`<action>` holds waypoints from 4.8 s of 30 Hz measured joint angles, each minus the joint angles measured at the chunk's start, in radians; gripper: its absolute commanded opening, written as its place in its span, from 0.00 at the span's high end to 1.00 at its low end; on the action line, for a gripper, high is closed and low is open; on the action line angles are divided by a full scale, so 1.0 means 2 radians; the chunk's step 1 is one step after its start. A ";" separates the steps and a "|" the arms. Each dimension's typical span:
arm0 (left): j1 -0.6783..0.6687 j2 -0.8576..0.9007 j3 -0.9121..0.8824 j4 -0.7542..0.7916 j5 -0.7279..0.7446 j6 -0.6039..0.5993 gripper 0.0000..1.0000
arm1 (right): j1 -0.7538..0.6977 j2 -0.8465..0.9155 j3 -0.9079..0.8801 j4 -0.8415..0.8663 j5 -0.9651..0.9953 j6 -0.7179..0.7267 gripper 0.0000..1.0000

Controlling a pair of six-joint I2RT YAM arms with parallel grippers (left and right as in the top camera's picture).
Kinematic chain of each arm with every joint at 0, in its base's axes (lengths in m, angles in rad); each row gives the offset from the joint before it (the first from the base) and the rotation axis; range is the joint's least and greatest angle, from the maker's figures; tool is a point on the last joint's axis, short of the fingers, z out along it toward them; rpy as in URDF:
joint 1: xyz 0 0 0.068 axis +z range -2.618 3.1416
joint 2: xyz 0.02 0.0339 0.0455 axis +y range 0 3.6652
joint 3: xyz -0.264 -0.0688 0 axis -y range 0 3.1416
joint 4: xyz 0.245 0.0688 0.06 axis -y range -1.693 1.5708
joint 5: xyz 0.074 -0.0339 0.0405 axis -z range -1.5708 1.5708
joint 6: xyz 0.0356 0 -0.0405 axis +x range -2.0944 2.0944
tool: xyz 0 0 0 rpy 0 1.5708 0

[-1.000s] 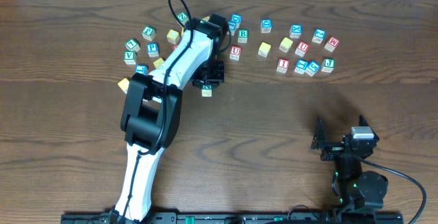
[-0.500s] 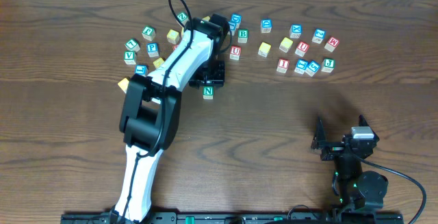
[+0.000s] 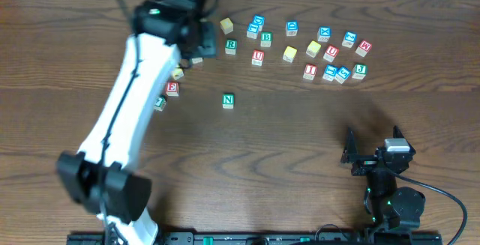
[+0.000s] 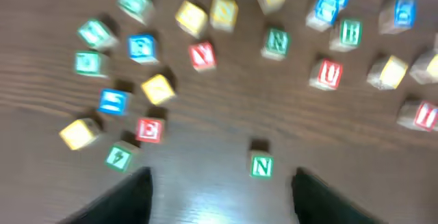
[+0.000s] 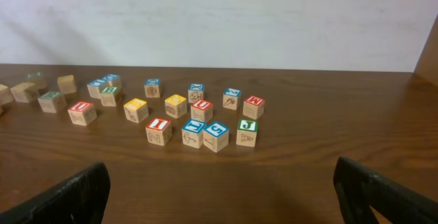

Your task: Spell out NEURIPS

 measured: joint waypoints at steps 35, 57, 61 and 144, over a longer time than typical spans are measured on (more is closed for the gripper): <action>0.027 -0.031 0.000 0.088 -0.017 0.031 0.07 | 0.000 0.000 0.000 0.000 0.000 0.000 0.01; -0.053 0.059 0.000 0.120 -0.007 0.041 0.10 | 0.000 0.000 0.000 0.000 0.000 0.000 0.01; -0.053 0.059 0.000 0.128 -0.005 0.040 0.10 | 0.000 0.000 0.000 0.000 0.000 0.000 0.01; 0.003 0.151 -0.005 0.180 -0.050 0.033 0.14 | 0.000 0.000 0.000 0.000 0.000 0.000 0.01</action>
